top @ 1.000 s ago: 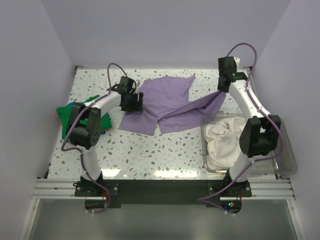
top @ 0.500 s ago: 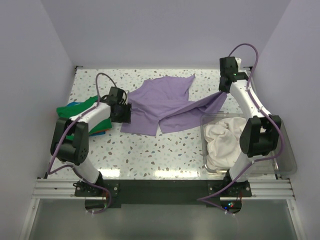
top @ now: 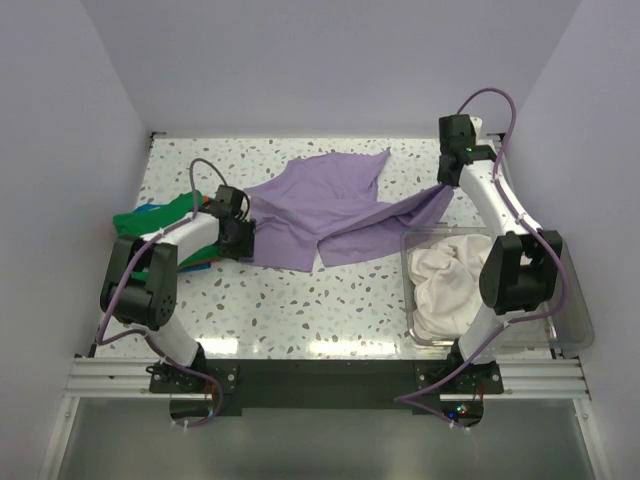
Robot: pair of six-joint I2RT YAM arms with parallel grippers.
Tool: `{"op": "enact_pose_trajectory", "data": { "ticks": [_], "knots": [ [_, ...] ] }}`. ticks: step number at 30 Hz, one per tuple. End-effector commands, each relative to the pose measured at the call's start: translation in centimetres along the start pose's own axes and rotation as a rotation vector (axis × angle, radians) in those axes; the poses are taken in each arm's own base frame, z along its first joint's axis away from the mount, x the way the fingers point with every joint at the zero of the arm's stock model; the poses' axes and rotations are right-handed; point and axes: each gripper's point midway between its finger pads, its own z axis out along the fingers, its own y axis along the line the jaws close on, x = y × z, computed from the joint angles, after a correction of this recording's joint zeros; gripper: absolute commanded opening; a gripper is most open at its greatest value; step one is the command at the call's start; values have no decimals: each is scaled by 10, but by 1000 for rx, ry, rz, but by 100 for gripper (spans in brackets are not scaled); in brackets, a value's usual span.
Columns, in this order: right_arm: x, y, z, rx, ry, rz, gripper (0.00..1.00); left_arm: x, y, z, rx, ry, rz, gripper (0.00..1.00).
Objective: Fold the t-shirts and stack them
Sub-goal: Flatten the tshirt out
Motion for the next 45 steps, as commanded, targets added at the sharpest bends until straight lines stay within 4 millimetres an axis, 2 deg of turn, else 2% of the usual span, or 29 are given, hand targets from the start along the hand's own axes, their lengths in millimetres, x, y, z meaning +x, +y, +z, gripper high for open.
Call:
{"op": "enact_pose_trajectory", "data": {
  "ticks": [1, 7, 10, 13, 16, 19, 21, 22, 23, 25, 26, 28, 29, 30, 31, 32, 33, 34, 35, 36, 38, 39, 40, 41, 42, 43, 44, 45],
  "knots": [
    [-6, -10, -9, 9, -24, 14, 0, -2, 2, 1, 7, -22, -1, 49],
    [-5, -11, -12, 7, -26, 16, 0, 6, -2, 5, 35, -7, -5, 38],
    [-5, -11, -14, 2, -27, 20, 0, 9, -8, 9, 70, 0, -17, 26],
    [-4, -8, -17, -25, -28, 15, 0, 13, -15, 11, 110, 5, -25, 1],
    [0, -1, -18, -74, -22, 13, 0, 7, -21, 10, 141, -9, -34, 0],
    [5, 5, -19, -107, -6, 9, 0, -22, -30, -6, 194, -88, -59, 0],
    [2, 9, -20, -133, -9, 12, 0, -60, -34, -23, 225, -179, -88, 0],
    [-2, 15, -21, -158, -6, 13, 0, -89, -39, -38, 256, -247, -99, 0],
    [3, 17, -18, -163, 12, 6, 0, -105, -43, -46, 273, -284, -98, 0],
    [-12, 20, -21, -177, -9, 18, 0, -135, -46, -57, 315, -337, -114, 0],
    [-15, 24, -20, -187, -4, 16, 0, -168, -50, -77, 347, -417, -109, 0],
    [-40, 27, -29, -207, -52, 40, 0, -198, -48, -90, 394, -464, -139, 0],
    [-44, 29, -29, -210, -51, 40, 0, -229, -50, -116, 424, -545, -137, 0],
    [-67, 28, -40, -220, -101, 61, 0, -245, -43, -127, 429, -578, -152, 0],
    [-77, 29, -45, -229, -120, 67, 0, -257, -42, -132, 446, -592, -155, 0],
    [-84, 28, -51, -232, -128, 70, 0, -283, -44, -164, 469, -673, -147, 0],
    [-107, 26, -64, -247, -179, 89, 0, -294, -39, -177, 480, -705, -150, 0],
    [-117, 26, -71, -257, -200, 99, 0, -313, -42, -204, 506, -770, -131, 0],
    [-125, 24, -80, -267, -217, 106, 0, -321, -42, -219, 518, -804, -126, 0],
    [-145, 21, -99, -290, -274, 130, 0, -329, -40, -234, 525, -836, -133, 0],
    [-163, 21, -122, -338, -336, 152, 0, -342, -39, -282, 542, -944, -116, 0],
    [-175, 13, -147, -363, -396, 175, 0, -345, -36, -299, 551, -981, -131, 0],
    [-181, 12, -160, -391, -427, 183, 0, -345, -39, -332, 572, -1058, -113, 0],
    [-192, 9, -177, -418, -487, 196, 0, -345, -28, -351, 565, -1108, -125, 0],
    [-194, 7, -187, -438, -514, 198, 0, -344, -21, -367, 564, -1147, -142, 0],
    [-200, -1, -216, -476, -578, 197, 0, -337, -20, -404, 568, -1230, -123, 0],
    [-208, -5, -233, -500, -637, 204, 0, -333, -17, -417, 564, -1260, -127, 0],
    [-207, -6, -239, -510, -654, 194, 0, -330, -9, -433, 551, -1298, -129, 0]
  ]
}}
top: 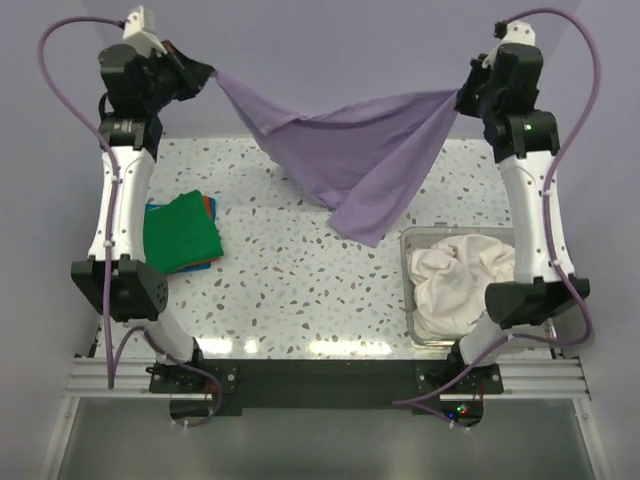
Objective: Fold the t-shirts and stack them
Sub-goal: Flatten the tshirt out
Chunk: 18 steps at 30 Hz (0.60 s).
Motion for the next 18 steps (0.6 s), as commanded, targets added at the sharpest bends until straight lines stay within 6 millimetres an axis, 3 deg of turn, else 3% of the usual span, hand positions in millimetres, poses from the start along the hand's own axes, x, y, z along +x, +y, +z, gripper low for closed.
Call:
{"op": "enact_pose_trajectory", "data": {
  "ticks": [1, 3, 4, 7, 11, 14, 17, 18],
  "knots": [
    [-76, 19, -80, -146, -268, 0, 0, -108, -69, -79, 113, -313, 96, 0],
    [-88, 22, -98, -177, -319, -8, 0, -125, -80, -100, 116, -369, 123, 0],
    [-93, 23, -107, -185, -341, -17, 0, -140, -96, -120, 128, -422, 149, 0],
    [-111, 22, -139, -205, -416, -24, 0, -163, -121, -152, 145, -500, 198, 0],
    [-131, 20, -174, -219, -505, -16, 0, -177, -144, -173, 185, -545, 219, 0],
    [-136, 21, -174, -222, -521, -4, 0, -179, -148, -174, 212, -558, 225, 0],
    [-128, 22, -147, -205, -486, -16, 0, -170, -132, -147, 210, -511, 201, 0],
    [-120, 25, -126, -200, -450, -34, 0, -163, -117, -127, 202, -475, 182, 0]
  ]
}}
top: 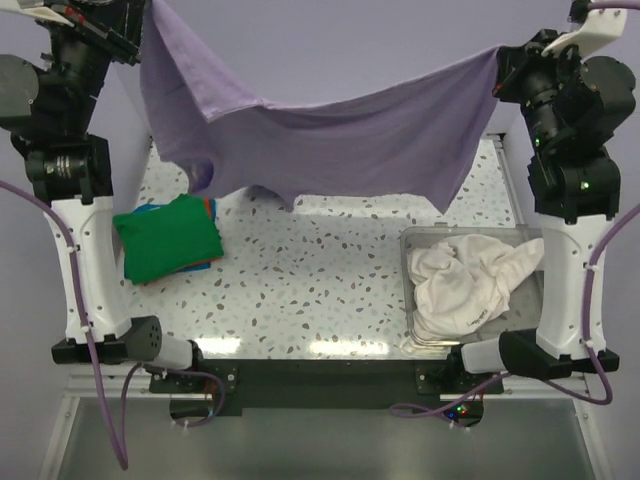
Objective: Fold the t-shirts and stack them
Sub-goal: Flatten the tshirt out
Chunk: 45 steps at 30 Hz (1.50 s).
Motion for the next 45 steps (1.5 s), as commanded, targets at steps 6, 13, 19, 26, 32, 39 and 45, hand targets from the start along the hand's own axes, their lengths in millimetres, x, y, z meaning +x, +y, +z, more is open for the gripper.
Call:
{"op": "enact_pose_trajectory", "data": {
  "ticks": [6, 13, 19, 26, 32, 39, 45],
  "knots": [
    [90, -8, 91, 18, 173, -51, 0, 154, 86, 52, -12, 294, -227, 0],
    [116, -12, 122, 39, 228, -57, 0, 166, 103, 63, -27, 283, -239, 0],
    [75, 6, 102, -31, 143, -13, 0, 107, 68, 62, 66, 164, -210, 0],
    [15, 26, 51, -146, 2, -37, 0, 25, 23, 31, 164, 26, -172, 0],
    [-52, 32, -7, -171, -161, -67, 0, -44, -15, -7, 174, -96, -33, 0],
    [-110, 28, -56, -139, -320, -111, 0, -111, -67, -32, 249, -228, 97, 0],
    [-97, 30, -36, -151, -305, -85, 0, -108, -51, -21, 249, -244, 100, 0]
  ]
}}
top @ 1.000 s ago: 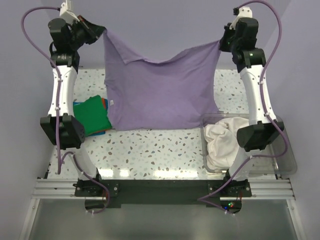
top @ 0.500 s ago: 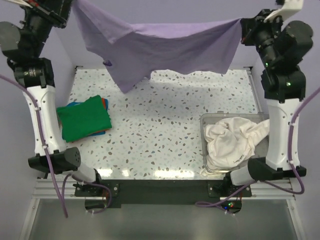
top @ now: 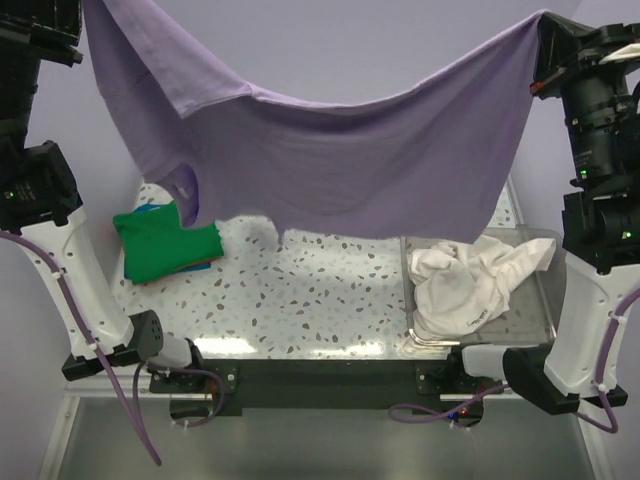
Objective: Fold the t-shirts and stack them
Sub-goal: Flatten the tshirt out
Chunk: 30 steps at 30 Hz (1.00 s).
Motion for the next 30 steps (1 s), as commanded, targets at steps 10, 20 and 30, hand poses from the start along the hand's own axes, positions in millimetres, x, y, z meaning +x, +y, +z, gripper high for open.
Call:
{"op": "enact_pose_trajectory", "data": {
  "ticks": [10, 20, 30],
  "knots": [
    [303, -40, 117, 108, 514, 32, 0, 323, 184, -48, -220, 474, -502, 5],
    [514, -93, 96, 250, 923, 52, 99, 502, 215, -150, -380, 747, -640, 76],
    [488, -66, 56, 155, 959, 108, 99, 542, 91, -186, -387, 1087, -621, 78]
  ]
}}
